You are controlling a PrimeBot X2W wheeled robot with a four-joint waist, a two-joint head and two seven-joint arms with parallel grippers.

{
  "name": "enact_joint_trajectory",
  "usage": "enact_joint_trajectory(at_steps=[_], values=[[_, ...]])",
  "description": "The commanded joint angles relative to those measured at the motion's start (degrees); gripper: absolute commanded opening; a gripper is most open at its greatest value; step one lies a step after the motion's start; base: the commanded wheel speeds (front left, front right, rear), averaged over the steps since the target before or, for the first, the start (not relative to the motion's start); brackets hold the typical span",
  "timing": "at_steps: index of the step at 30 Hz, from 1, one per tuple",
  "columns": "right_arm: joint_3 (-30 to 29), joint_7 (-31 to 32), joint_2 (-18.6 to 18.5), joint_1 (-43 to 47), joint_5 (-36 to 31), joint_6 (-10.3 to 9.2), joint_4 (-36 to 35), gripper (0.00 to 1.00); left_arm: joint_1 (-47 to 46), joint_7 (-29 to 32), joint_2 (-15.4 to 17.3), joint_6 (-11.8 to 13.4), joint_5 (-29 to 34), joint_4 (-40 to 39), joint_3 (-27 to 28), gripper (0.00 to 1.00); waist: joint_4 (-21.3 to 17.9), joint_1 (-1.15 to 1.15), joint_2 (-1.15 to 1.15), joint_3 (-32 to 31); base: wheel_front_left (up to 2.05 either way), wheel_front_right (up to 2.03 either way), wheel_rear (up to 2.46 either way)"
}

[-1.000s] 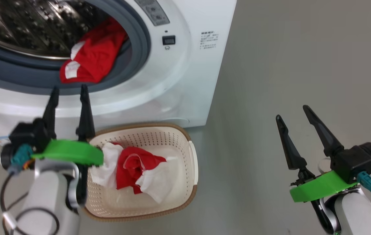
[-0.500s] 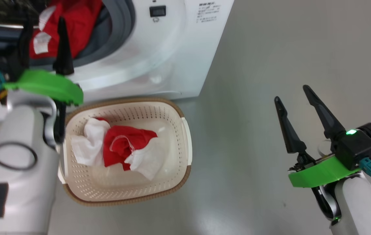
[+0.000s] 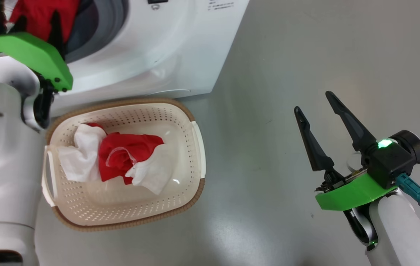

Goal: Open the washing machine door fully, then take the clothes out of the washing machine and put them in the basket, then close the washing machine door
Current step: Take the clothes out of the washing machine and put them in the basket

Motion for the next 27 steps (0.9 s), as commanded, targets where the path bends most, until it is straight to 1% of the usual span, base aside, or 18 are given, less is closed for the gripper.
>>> enact_joint_trajectory(at_steps=[1,7,11,12,13,16,21,27], values=[[1.36,-0.36,-0.52,-0.13,0.73,0.35,-1.09,1.0,-1.51,1.57,3.23,-0.32,-0.01,-0.03,0.61,1.0,-0.54,0.0,0.0,0.32,0.0,0.0,0.0],[2.25,-0.36,-0.4,-0.7,1.34,0.35,-1.18,1.0,-3.61,6.45,4.23,0.41,0.81,3.38,-0.88,1.0,-1.52,0.0,0.0,0.91,0.0,0.0,0.0],[2.62,-0.36,-0.25,-0.98,1.63,0.35,-1.08,1.0,-4.19,6.66,4.89,1.14,1.62,4.13,-1.79,1.0,-1.96,0.0,0.0,1.09,0.0,0.0,0.0],[2.63,-0.36,-0.22,-0.98,1.68,0.35,-1.05,1.0,-4.26,6.65,4.95,1.17,1.7,4.29,-1.97,0.45,-2.01,0.0,0.0,1.13,0.0,0.0,0.0],[2.6,-0.36,-0.18,-0.95,1.71,0.35,-1.01,1.0,-4.29,6.61,4.97,1.11,1.79,4.43,-2.19,0.0,-2.02,0.0,0.0,1.14,0.0,0.0,0.0],[2.49,-0.36,-0.13,-0.82,1.73,0.35,-0.89,1.0,-4.42,5.57,5.04,0.93,1.87,4.43,-2.57,0.0,-1.89,0.0,0.0,1.15,0.0,0.0,0.0],[2.51,-0.36,-0.06,-1.14,1.81,0.35,-0.65,1.0,-4.28,0.52,5.22,2.05,1.85,3.65,-2.38,0.0,-1.4,0.0,0.0,0.8,0.0,0.0,0.0],[2.61,-0.36,-0.08,-1.11,1.94,0.35,-0.24,1.0,-2.58,-6.55,4.84,2.31,1.02,2.65,-1.73,0.0,-0.64,0.0,0.0,-0.5,0.0,0.0,0.0]])
